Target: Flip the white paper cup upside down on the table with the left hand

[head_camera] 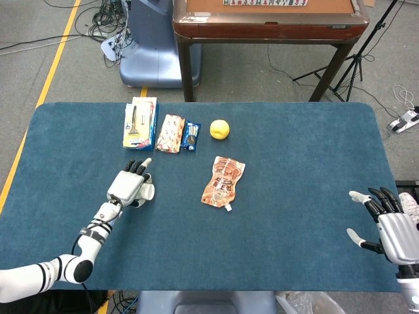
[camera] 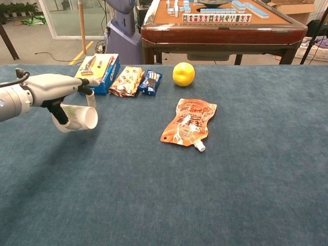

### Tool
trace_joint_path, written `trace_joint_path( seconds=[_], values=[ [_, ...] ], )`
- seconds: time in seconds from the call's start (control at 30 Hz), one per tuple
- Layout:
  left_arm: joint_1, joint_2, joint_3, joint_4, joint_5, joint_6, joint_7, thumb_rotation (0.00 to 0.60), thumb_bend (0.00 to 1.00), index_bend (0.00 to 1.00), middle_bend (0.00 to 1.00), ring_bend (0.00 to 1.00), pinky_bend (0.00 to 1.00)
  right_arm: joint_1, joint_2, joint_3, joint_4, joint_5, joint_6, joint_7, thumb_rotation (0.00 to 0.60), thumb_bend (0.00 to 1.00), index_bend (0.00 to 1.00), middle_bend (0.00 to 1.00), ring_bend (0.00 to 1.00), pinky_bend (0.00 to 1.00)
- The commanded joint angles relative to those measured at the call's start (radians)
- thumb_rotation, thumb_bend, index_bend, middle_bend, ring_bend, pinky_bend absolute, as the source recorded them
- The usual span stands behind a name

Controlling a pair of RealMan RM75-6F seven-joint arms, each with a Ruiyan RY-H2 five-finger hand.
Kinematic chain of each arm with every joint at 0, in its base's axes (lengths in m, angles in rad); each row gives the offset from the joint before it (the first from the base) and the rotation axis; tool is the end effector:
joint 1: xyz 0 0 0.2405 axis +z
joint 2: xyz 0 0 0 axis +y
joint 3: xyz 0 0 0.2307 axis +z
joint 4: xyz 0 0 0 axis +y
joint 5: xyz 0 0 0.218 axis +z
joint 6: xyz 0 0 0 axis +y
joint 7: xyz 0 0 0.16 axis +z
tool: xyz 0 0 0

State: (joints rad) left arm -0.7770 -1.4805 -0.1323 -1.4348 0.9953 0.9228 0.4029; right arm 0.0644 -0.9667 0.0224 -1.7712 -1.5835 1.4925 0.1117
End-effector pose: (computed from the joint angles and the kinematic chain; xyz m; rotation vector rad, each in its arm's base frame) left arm -0.1590 0.3610 -0.0130 -1.8529 -0.9034 -0.7498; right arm -0.2653 -0.1820 0.1617 1.4183 -0.9911 1.0107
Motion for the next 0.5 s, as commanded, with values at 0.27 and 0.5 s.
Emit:
trace_joint_path(
  seconds=[0.27, 0.5],
  values=[
    [0.070, 0.019, -0.059, 0.060, 0.158, -0.098, -0.539, 0.600, 0.21, 0.38, 0.00, 0.00, 0.00, -0.002, 0.006, 0.001, -0.008, 0.001, 0.003, -0.010, 0.600, 0.22, 0.23, 0.30, 0.10, 0.08],
    [0.074, 0.017, -0.077, 0.113, 0.182, -0.188, -0.767, 0.600, 0.21, 0.38, 0.00, 0.00, 0.00, -0.007, 0.006, 0.003, -0.011, 0.007, 0.008, -0.016, 0.600, 0.22, 0.23, 0.30, 0.10, 0.08]
  ],
)
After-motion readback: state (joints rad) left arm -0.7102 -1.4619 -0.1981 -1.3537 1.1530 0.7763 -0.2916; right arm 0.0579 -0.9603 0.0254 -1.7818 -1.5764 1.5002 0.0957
